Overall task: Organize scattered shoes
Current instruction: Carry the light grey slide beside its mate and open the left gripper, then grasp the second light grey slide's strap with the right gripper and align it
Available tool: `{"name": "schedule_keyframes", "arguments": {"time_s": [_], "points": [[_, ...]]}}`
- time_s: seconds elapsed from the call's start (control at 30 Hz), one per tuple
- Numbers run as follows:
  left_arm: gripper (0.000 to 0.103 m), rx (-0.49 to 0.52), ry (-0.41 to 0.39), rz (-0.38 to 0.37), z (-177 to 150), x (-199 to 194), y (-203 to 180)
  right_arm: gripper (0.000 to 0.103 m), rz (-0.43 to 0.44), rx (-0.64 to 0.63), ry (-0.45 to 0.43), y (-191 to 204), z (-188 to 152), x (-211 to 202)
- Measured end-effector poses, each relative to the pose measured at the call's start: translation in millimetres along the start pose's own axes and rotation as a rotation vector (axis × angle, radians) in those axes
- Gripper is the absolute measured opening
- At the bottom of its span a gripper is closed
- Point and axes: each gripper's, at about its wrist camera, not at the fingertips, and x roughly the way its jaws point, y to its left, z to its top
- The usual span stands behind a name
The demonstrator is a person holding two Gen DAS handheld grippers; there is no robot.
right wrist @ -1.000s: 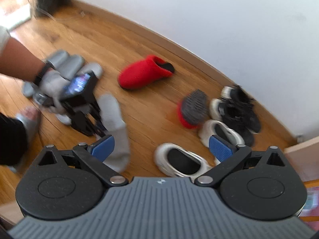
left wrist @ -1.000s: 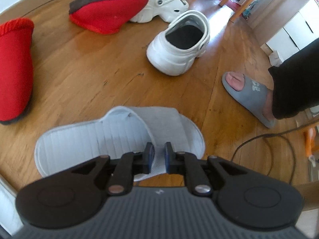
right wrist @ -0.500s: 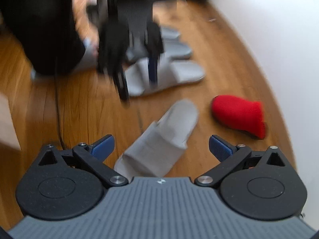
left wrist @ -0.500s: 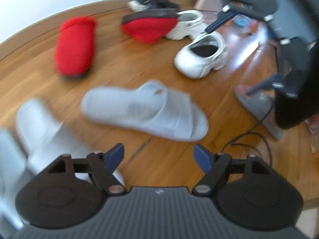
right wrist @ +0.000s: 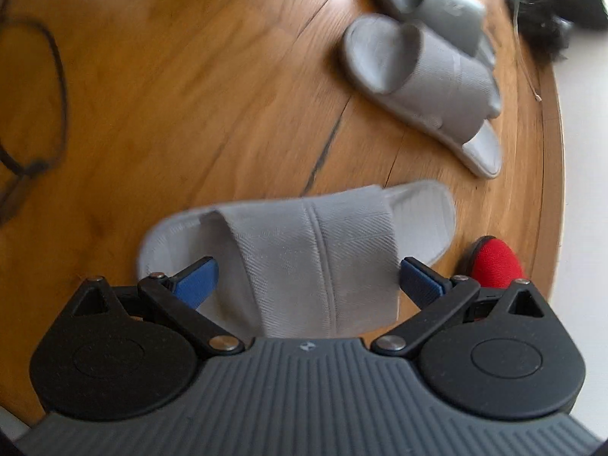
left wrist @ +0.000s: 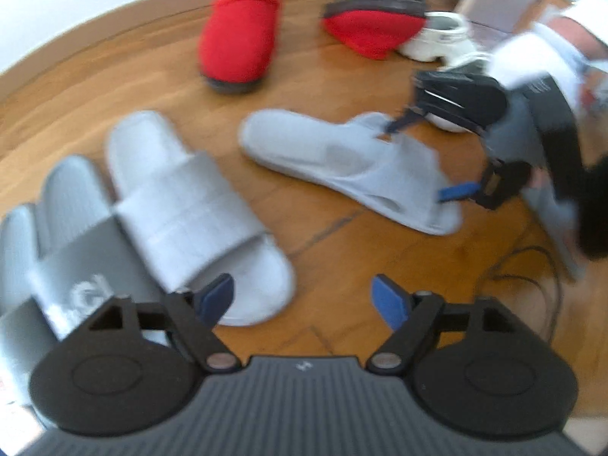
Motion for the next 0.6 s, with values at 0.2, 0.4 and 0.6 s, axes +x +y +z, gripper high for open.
{"name": "schedule_keyframes", "arguments": {"time_s": [0.2, 0.4, 0.6], "points": [[0.085, -0.125, 0.013, 0.01, -2, -4, 19, 0.079, -0.04, 0.144, 0.01, -28, 13, 11], [0.085, -0.158, 0.024, 0.026, -7, -8, 25, 0.078, -0.075, 0.204, 0.036, -55, 29, 24], [0.085, -0.166, -0.002, -0.013, -10, -19, 28, 0.079, -0.031, 0.367, 0.009, -91, 49, 32]]}}
